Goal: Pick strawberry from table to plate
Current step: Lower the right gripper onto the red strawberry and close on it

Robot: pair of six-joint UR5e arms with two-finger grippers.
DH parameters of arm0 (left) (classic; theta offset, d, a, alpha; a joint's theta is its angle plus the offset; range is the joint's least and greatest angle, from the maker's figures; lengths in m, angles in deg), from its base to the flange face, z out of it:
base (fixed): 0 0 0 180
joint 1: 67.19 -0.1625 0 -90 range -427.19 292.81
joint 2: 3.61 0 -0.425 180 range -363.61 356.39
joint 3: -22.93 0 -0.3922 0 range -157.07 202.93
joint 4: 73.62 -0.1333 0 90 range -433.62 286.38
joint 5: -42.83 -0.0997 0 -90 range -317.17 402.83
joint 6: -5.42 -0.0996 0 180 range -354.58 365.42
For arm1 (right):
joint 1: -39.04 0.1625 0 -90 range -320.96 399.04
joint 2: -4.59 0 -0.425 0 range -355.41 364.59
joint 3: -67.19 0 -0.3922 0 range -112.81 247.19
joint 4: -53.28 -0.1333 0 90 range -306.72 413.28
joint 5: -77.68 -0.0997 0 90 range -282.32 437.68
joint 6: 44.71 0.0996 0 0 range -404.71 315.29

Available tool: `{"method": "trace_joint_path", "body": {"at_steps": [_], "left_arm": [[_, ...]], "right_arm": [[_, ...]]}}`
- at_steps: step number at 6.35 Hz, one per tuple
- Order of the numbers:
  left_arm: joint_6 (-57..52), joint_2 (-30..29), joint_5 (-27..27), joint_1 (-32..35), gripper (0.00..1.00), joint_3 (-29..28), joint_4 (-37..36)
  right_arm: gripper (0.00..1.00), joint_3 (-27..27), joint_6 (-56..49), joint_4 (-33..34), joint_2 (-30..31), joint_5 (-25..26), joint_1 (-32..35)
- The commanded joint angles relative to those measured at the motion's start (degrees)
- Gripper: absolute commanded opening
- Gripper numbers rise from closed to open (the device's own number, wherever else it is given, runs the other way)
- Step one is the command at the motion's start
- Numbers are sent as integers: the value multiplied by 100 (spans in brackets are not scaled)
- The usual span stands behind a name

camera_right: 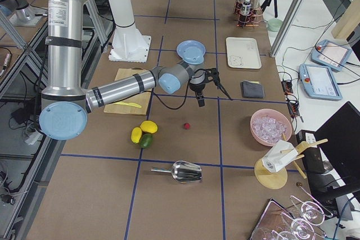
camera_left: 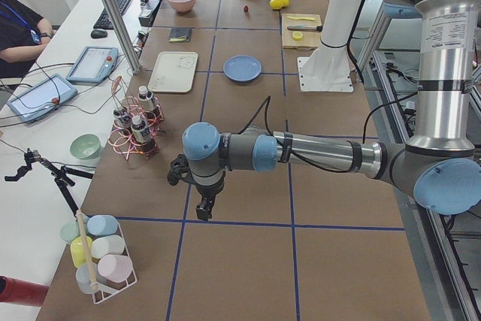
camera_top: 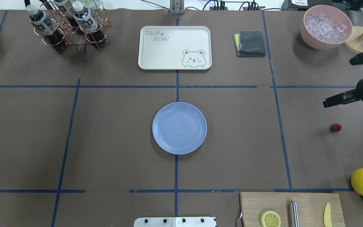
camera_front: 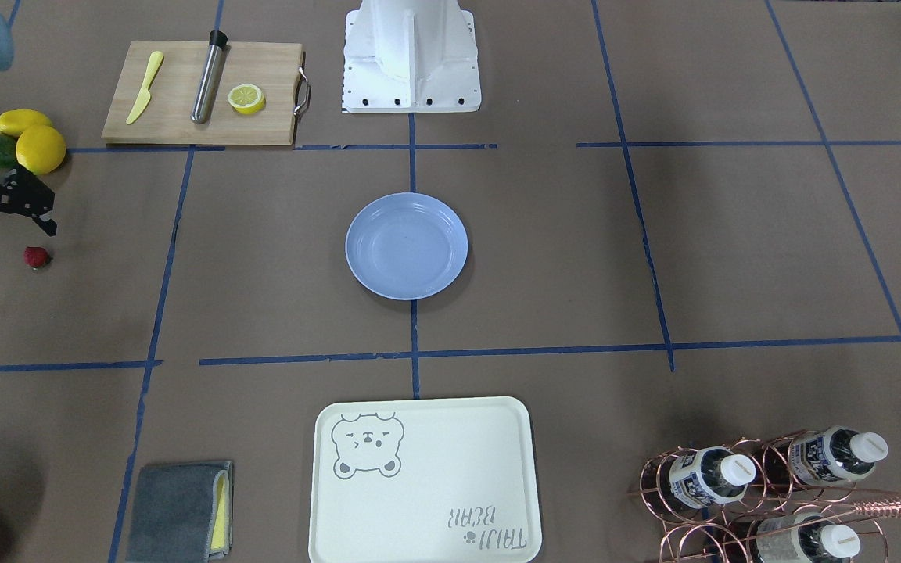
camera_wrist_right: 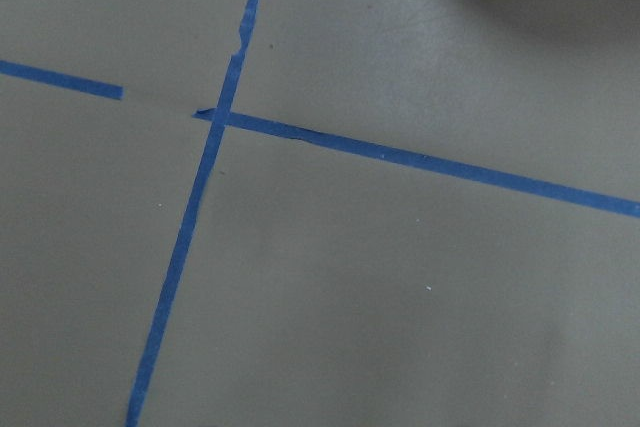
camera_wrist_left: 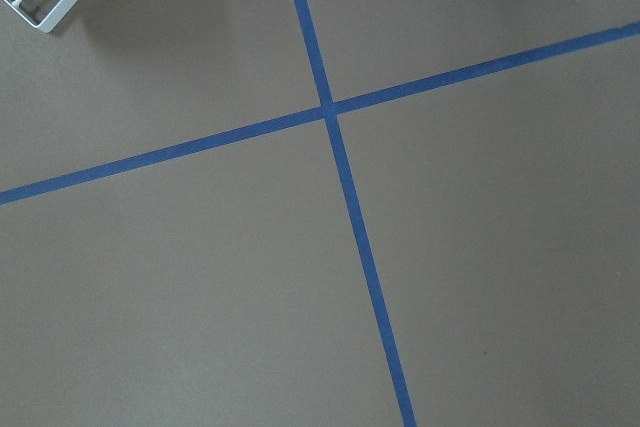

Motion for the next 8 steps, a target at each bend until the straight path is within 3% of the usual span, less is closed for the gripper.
{"method": "trace_joint_path", "body": {"at_steps": [1, 2, 4, 5, 8], "left_arm": [[1, -36, 18, -3, 100, 5, 14], [1, -45, 18, -3, 100, 5, 14], [1, -45, 9, -3, 100, -3, 14], [1, -45, 9, -3, 100, -3, 14], [1, -72, 9, -3, 100, -30, 14]], "right_arm": [[97, 477, 343, -994, 422, 408, -387], [96, 715, 134, -1003, 431, 530, -405], [95, 1574, 61, -2078, 370, 497, -414], [89, 1596, 70, -2102, 343, 479, -414], [85, 1587, 79, -2111, 334, 452, -519]]}}
